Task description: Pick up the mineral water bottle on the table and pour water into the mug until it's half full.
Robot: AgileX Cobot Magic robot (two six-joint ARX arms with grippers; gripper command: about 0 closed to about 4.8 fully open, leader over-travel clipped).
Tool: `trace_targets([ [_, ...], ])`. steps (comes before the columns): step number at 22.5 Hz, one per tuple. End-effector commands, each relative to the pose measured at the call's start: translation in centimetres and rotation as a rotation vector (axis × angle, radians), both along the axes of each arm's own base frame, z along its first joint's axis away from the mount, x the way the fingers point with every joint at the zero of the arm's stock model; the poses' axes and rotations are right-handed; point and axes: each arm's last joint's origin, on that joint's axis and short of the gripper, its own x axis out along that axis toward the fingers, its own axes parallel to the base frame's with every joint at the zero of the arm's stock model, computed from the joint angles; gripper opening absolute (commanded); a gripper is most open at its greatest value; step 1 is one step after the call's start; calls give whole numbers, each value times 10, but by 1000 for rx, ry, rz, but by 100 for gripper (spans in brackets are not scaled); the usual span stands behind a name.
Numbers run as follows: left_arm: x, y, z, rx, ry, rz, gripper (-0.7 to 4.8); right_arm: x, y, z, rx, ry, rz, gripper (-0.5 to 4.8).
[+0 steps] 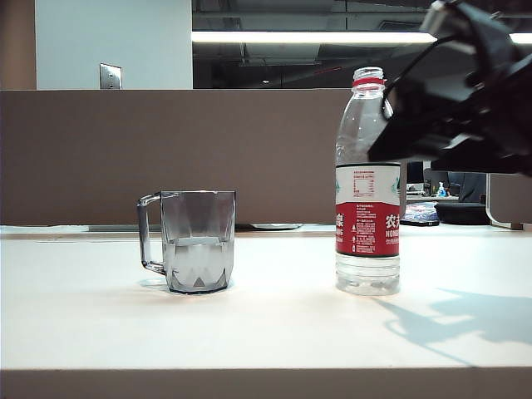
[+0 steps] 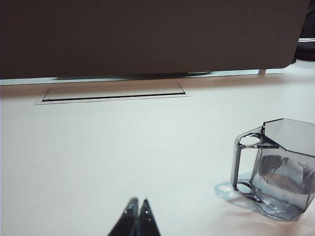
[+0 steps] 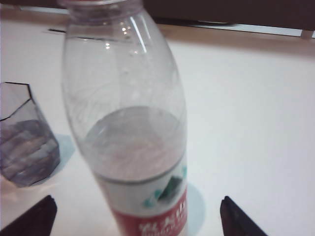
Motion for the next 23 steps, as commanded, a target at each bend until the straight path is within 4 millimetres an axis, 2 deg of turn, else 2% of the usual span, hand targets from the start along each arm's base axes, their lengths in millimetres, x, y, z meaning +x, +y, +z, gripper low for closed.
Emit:
trace_targets([
  [1,0,1,2,-2,-15,6,-5,-12,-5,6,48,5,-7,479],
  [9,1,10,2,-1,-15,100,-5,-46,-19,18,48,64,31,479],
  [11,1,14,2,-1,-15,141,-5,-61,-27,23,49,67,38,479],
  [12,1,16,2,-1,-15,163,-5,-72,-32,26,52,60,34,442],
  [14,1,18,2,-1,-15,184,-5,-81,-37,27,53,60,33,309],
  [15,1,19,2,-1,-15,190,-5,-87,-39,28,56,53,34,213],
  [16,1,19,2,-1,-15,197,-5,-97,-44,30,64,37,35,68],
  [17,1,20,2,-1,-15,199,-5,-104,-48,32,75,6,16,-10],
  [23,1,20,2,-1,-15,199,-5,-118,-61,34,119,-89,-164,-6],
])
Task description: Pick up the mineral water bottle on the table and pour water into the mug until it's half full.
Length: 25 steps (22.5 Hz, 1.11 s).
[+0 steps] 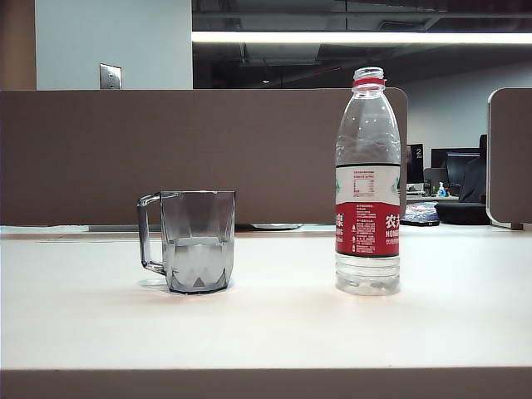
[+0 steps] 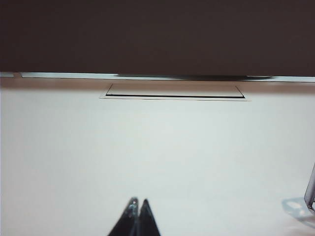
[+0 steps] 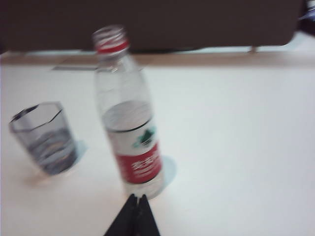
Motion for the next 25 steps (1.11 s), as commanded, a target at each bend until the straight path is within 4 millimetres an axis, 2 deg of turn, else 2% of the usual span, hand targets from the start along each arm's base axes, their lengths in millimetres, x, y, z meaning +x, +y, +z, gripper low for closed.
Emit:
trace_targets([
  [1,0,0,2,1,-15,-4,-5,-2,-3,-2,13,-24,-70,-6],
  [7,0,0,2,1,-15,-4,-5,-4,-4,-4,22,-44,-82,-4],
  [10,0,0,2,1,-15,-3,-5,-3,-6,-4,19,-47,-121,19],
  [25,0,0,2,1,-15,-4,-5,-3,-6,-4,-17,-57,-127,19],
])
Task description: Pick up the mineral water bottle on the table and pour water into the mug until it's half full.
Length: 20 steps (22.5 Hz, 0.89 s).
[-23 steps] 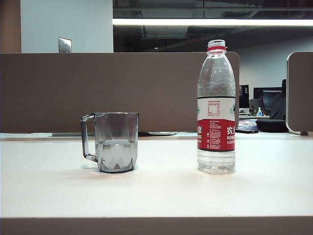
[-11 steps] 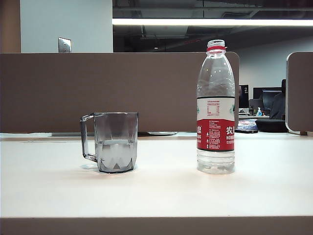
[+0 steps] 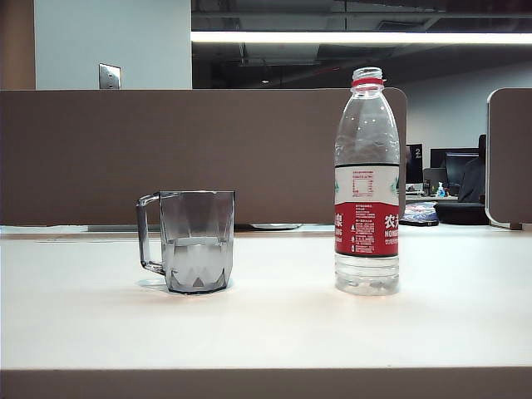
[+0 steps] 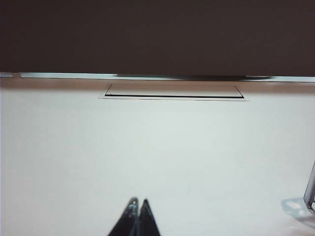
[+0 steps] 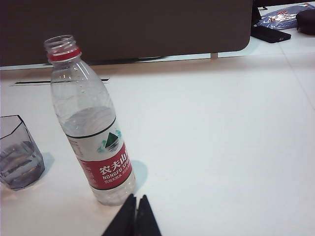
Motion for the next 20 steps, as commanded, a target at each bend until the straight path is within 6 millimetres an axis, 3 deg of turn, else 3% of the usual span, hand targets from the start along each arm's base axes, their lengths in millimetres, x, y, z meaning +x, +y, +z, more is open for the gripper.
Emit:
trace_targets([
  [1,0,0,2,1,-16,-3,-5,0,-1,5,-47,-39,-24,19],
  [6,0,0,2,1,-16,-3,-5,8,-7,-3,-53,-75,-131,19],
  [12,0,0,2,1,-16,-3,-5,21,-13,-29,-32,-130,-104,19],
  [20,0,0,2,1,-16,-3,-5,26,-23,-46,-38,-90,-205,19],
])
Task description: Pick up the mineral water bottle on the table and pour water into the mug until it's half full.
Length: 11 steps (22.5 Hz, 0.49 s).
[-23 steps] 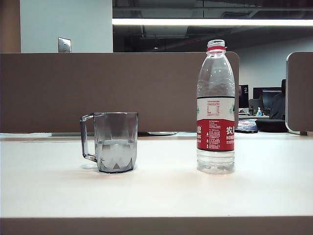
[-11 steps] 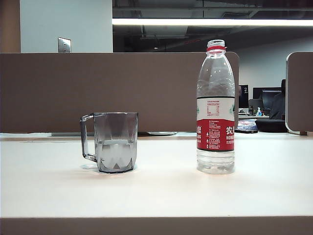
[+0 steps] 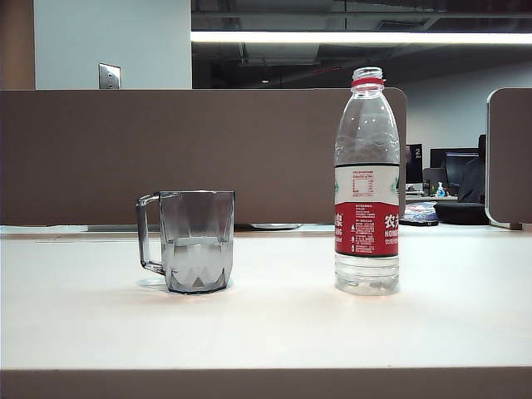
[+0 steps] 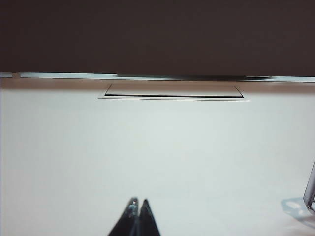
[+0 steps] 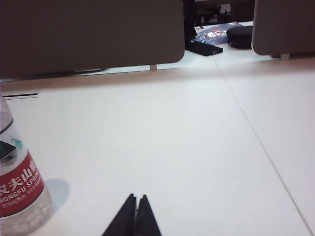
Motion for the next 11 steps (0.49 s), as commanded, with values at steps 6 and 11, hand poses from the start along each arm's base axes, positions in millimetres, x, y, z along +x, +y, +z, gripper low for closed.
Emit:
trace_targets([
  [6,0,0,2,1,-15,-3,-5,0,-5,1,2,-19,-25,19],
  [11,0,0,2,1,-16,-3,-5,0,-8,1,2,-20,-50,19],
])
